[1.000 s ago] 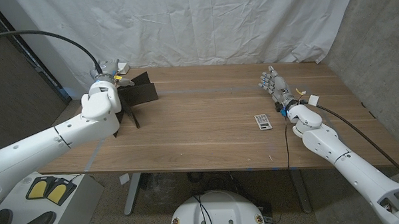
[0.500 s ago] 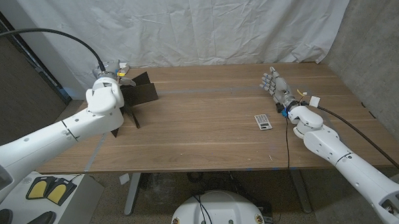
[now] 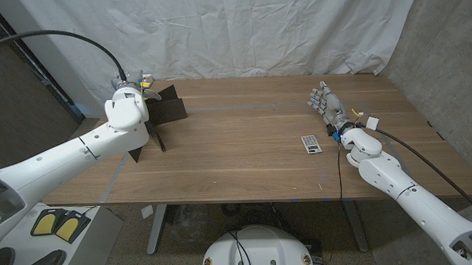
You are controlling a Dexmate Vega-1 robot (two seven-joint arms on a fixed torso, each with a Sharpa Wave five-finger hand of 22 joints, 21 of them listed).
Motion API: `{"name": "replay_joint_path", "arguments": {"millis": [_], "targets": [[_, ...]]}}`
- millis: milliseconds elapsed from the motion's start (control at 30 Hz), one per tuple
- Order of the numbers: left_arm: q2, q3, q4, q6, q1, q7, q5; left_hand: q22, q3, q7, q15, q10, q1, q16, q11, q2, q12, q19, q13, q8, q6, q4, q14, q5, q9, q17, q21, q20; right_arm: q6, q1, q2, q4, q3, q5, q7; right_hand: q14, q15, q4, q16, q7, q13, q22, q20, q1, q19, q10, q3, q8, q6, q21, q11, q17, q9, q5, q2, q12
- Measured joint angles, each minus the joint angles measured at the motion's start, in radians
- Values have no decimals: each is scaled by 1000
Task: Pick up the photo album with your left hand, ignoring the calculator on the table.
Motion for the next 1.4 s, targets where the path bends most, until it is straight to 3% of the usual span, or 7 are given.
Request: {"name": "replay_joint_path", "arguments": {"millis": [567,1400], "targets": [[-30,41,57,-1,-48,-70,23,0,-13,4,-7,-28,0,0,12,0,0,2,5,0,-29,3,-17,4,-2,0,0,10,0,-3,0,-7,0,-1,-5,0,0,-3,0,0,0,0,4,0,3,0,-3,0,0,-4,0,0,0,1,0,0],[-68,37,138,-36,-62,-66,-20,-3,-29,13,-5,-50,0,0,18,0,-5,2,2,-3,-41,2,-31,8,-2,0,0,2,-7,9,-2,-8,-4,-12,-7,9,-2,-6,0,-4,0,0,-2,0,9,5,-6,0,4,-12,5,0,0,1,0,0]]}}
